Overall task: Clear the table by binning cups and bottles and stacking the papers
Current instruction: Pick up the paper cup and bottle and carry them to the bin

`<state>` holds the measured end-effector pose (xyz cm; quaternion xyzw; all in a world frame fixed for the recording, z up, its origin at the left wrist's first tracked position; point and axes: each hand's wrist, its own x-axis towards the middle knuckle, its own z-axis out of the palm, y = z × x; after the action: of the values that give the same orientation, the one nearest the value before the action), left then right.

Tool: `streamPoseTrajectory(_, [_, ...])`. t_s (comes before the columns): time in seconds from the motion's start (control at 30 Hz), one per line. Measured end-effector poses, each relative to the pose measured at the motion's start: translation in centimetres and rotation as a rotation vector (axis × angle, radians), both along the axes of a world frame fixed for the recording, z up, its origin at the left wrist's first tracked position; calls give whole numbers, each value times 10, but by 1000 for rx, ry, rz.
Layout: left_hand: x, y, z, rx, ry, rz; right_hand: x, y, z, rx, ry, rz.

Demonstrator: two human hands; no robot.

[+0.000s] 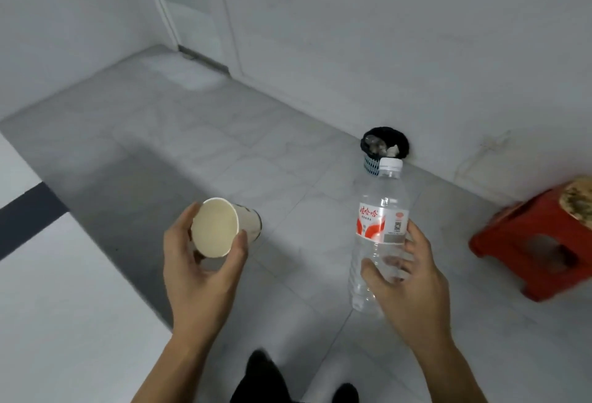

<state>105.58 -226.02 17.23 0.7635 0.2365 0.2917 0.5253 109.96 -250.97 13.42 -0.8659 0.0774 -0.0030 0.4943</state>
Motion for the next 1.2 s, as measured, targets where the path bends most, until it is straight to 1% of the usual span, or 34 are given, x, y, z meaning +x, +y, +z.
streamPoseTrajectory(0.1, [45, -29, 1, 40, 7, -115, 28, -23, -6, 33, -24, -71])
streamPoseTrajectory(0.23, [121, -49, -9, 22, 20, -212, 90, -37, -15, 43, -19, -127])
streamPoseTrajectory(0.43, [281, -60, -26, -26, -50, -294, 232, -43, -19, 2, -51, -166])
streamPoseTrajectory(0.57, [391, -68, -17, -23, -68, -366, 330, -48, 2, -27, -90, -188])
streamPoseTrajectory(0.7, [487, -90, -3, 31, -79, -474, 405, -66, 21, -73, -109, -226])
streamPoseTrajectory(0.83, [573, -128, -9, 46, -53, -546, 469, -101, 14, -68, -95, -297])
streamPoseTrajectory(1.03, [693, -208, -47, 96, 23, -552, 593, -174, -23, -25, -32, -316])
streamPoseTrajectory(1.2, [783, -270, -72, 85, 137, -454, 712, -242, -44, -39, 74, -195])
